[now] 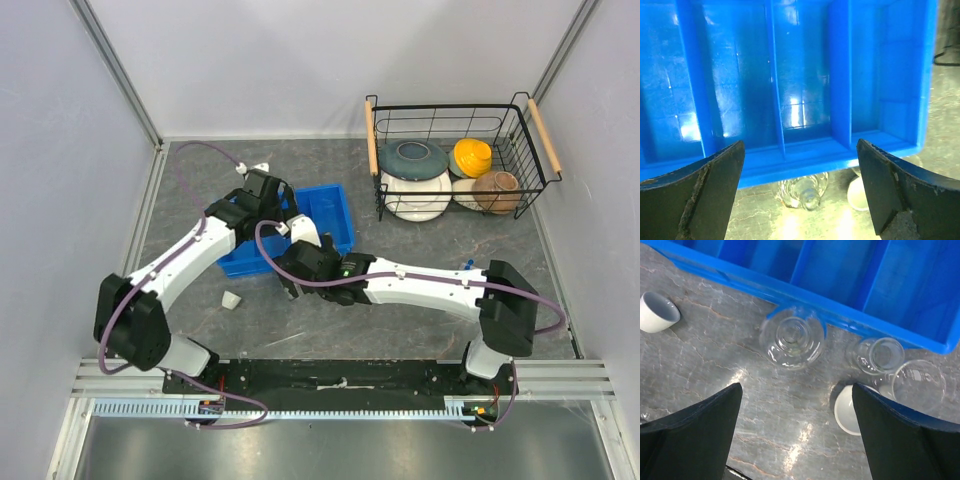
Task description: Organize the chemistry lab equipment
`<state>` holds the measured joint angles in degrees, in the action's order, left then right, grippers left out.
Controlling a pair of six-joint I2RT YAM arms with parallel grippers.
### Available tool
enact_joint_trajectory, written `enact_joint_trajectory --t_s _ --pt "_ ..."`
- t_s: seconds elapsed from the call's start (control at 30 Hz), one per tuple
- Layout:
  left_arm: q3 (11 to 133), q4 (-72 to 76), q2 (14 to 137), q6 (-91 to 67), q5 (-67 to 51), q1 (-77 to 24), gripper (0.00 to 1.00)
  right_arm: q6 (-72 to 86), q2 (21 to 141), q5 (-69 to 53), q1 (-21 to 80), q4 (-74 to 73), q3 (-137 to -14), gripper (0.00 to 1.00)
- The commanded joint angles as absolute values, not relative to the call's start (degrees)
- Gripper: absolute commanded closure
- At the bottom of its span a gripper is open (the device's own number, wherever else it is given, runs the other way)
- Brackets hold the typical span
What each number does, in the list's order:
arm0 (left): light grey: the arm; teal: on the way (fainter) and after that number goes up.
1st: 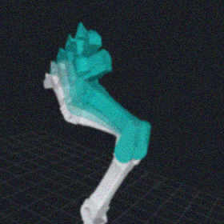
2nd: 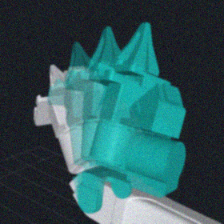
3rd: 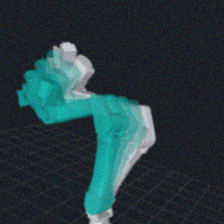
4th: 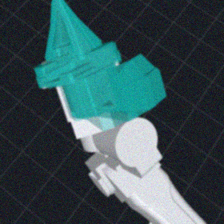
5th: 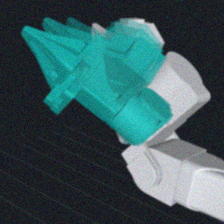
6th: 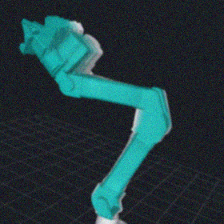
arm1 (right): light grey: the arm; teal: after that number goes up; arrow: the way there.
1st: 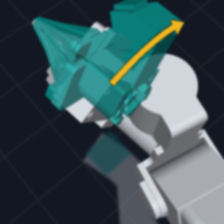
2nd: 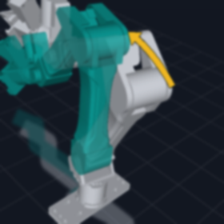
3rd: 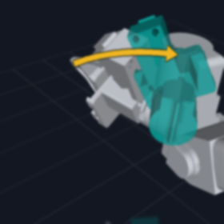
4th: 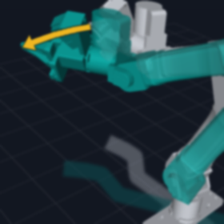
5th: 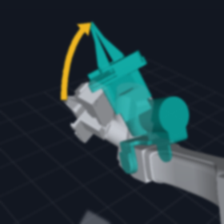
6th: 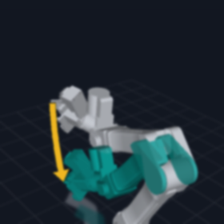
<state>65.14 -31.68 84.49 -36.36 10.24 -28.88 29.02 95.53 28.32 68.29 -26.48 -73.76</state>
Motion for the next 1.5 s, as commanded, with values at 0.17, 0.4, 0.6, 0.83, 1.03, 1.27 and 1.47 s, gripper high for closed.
enact_joint_trajectory --t_s 0.17,0.4,0.6,0.83,1.03,1.27,1.47 --pt "67.9 -38.8 70.3 -34.8 11.7 -23.0 0.0 27.1 102.4 28.5 68.1 -24.2 -80.8 0.03" --pt "65.3 -40.0 57.7 -31.6 11.5 -22.9 0.0 27.1 105.7 26.5 66.2 -23.0 -82.8 0.11" --pt "61.0 -41.0 50.9 -30.9 7.6 -22.9 0.01 27.1 109.1 25.7 65.3 -22.7 -85.3 0.25" --pt "58.5 -43.0 45.8 -29.7 8.1 -22.9 0.01 27.2 112.1 25.0 64.6 -22.8 -86.8 0.32" --pt "58.2 -44.3 43.2 -29.1 6.9 -23.0 0.01 27.5 113.7 26.1 64.2 -22.9 -87.8 0.42" --pt "57.4 -45.0 41.7 -28.0 6.9 -23.0 0.01 27.1 115.0 27.5 64.1 -23.8 -90.1 0.45" --pt "56.7 -45.4 41.6 -27.6 7.5 -22.9 0.01 27.6 115.1 27.7 64.2 -24.6 -90.2 0.64"
